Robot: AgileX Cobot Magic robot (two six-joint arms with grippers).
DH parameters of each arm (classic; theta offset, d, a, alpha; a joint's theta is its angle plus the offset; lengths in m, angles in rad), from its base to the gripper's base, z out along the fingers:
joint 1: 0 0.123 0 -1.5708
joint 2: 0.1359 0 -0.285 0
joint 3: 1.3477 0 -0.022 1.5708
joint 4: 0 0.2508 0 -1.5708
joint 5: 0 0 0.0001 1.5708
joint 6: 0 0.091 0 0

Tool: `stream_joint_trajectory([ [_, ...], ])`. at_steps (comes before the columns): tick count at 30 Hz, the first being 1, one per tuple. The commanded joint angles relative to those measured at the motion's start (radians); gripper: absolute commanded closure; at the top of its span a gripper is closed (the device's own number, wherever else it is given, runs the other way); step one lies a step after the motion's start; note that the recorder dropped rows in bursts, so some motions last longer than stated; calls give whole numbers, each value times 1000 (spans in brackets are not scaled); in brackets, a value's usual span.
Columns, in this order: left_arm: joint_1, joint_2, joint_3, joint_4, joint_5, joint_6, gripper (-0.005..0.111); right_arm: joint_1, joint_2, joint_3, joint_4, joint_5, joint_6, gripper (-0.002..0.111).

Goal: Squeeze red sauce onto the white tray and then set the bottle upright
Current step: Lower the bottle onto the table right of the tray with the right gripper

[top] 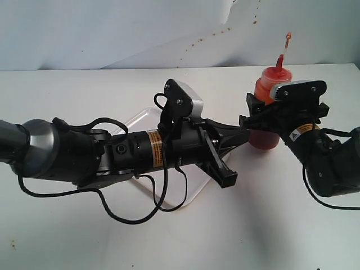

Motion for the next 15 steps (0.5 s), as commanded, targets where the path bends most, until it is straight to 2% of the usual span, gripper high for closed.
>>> stream_joint_trajectory([
  [1, 11, -18, -7, -10, 6, 46, 106, -3, 15, -23, -8, -59, -4, 108],
  [9, 112, -33, -5, 13, 1, -39, 106, -3, 18, -23, -12, -65, -4, 108],
  [15, 150, -33, -5, 26, 1, -52, 106, -3, 18, -64, -53, -27, -4, 108],
])
